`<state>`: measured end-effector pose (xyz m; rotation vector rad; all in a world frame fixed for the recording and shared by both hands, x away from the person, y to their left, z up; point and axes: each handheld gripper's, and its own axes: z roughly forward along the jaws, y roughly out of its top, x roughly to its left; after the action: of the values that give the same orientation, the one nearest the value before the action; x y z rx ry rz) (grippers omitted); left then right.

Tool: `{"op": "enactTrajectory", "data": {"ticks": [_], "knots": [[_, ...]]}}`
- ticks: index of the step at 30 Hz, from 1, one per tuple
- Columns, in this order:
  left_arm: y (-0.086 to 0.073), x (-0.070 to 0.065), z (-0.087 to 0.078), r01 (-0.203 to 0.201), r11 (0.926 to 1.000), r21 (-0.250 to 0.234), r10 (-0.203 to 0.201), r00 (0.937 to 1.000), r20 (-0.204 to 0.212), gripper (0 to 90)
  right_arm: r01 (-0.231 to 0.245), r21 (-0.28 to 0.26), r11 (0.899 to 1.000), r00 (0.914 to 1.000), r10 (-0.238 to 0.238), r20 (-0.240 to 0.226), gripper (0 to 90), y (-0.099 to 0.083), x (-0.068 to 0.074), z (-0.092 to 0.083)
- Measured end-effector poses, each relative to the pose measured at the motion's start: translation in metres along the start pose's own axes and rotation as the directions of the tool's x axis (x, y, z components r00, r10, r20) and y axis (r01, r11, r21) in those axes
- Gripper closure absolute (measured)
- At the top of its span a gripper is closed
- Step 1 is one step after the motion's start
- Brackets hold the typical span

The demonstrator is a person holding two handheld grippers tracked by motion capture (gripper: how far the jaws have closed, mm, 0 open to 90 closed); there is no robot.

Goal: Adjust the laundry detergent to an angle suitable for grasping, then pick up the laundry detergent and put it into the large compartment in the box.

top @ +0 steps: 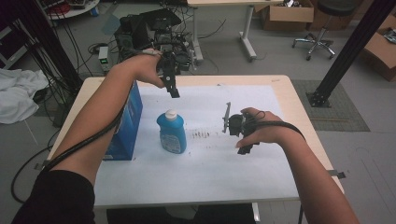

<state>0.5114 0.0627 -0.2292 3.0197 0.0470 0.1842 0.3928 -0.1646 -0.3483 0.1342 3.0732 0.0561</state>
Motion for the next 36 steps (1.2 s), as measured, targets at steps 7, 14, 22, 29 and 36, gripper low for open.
{"op": "enactTrajectory", "data": {"ticks": [7, 14, 22, 29, 36], "knots": [[-0.004, 0.000, 0.000, 0.005, 1.0000, -0.002, -0.005, 1.0000, -0.003, 0.1, 0.005, 0.008, 1.000, 1.0000, -0.005, -0.001, 16.2, 0.002, 0.000, 0.001], [-0.012, -0.002, -0.001, 0.024, 0.9997, -0.005, -0.024, 0.9997, -0.007, 0.1, 0.007, 0.010, 1.000, 0.9999, -0.007, 0.008, 16.3, 0.004, -0.001, -0.002], [-0.011, 0.002, -0.005, 0.021, 0.9998, -0.007, -0.021, 0.9996, -0.020, 0.1, 0.008, 0.016, 1.000, 0.9999, -0.008, 0.014, 16.3, 0.005, -0.004, -0.003], [-0.006, 0.005, -0.008, 0.011, 0.9999, -0.010, -0.012, 0.9996, -0.026, 0.1, 0.008, 0.020, 1.000, 0.9998, -0.008, 0.018, 16.2, 0.003, -0.004, -0.006], [-0.004, 0.008, -0.002, -0.002, 0.9999, 0.012, 0.002, 0.9998, -0.019, 0.1, -0.003, 0.021, 1.000, 0.9999, 0.002, 0.013, 16.2, 0.000, -0.007, -0.006]]}}
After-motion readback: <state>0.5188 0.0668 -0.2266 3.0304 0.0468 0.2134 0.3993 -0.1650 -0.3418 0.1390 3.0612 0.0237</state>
